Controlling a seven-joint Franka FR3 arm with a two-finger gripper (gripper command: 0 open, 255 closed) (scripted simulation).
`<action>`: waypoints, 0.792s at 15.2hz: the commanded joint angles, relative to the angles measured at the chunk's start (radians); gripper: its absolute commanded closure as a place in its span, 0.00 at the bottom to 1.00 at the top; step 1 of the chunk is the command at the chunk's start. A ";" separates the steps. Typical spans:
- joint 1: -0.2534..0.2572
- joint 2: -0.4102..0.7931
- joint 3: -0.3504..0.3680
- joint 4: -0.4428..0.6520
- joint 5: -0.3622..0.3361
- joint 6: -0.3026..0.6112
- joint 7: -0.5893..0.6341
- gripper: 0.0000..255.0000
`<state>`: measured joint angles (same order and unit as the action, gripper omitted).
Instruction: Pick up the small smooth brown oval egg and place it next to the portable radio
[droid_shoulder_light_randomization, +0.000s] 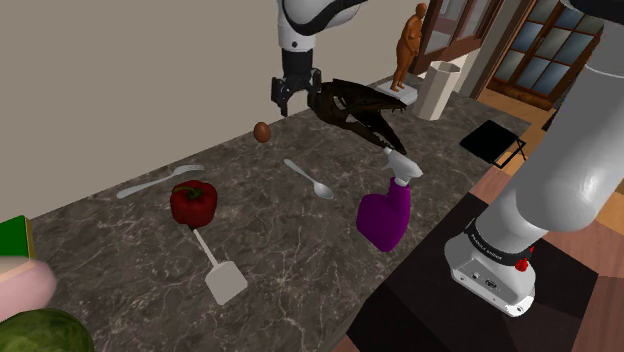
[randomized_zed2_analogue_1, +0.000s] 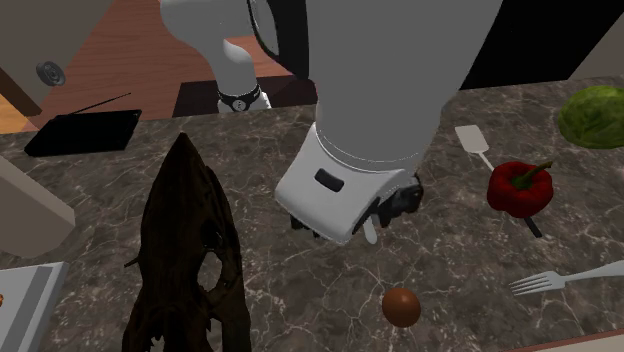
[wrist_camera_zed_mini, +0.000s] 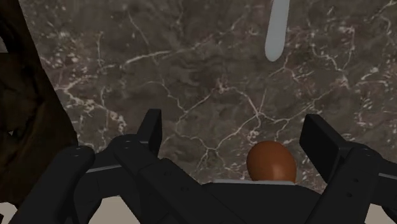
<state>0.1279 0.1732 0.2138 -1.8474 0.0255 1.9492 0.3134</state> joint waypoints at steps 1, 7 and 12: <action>0.016 0.087 0.005 0.091 -0.020 -0.006 0.025 0.00; 0.074 0.341 0.004 0.373 -0.072 -0.040 0.077 0.00; 0.090 0.413 0.000 0.425 -0.084 -0.021 0.087 0.00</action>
<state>0.2183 0.5801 0.2145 -1.4197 -0.0575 1.9184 0.4012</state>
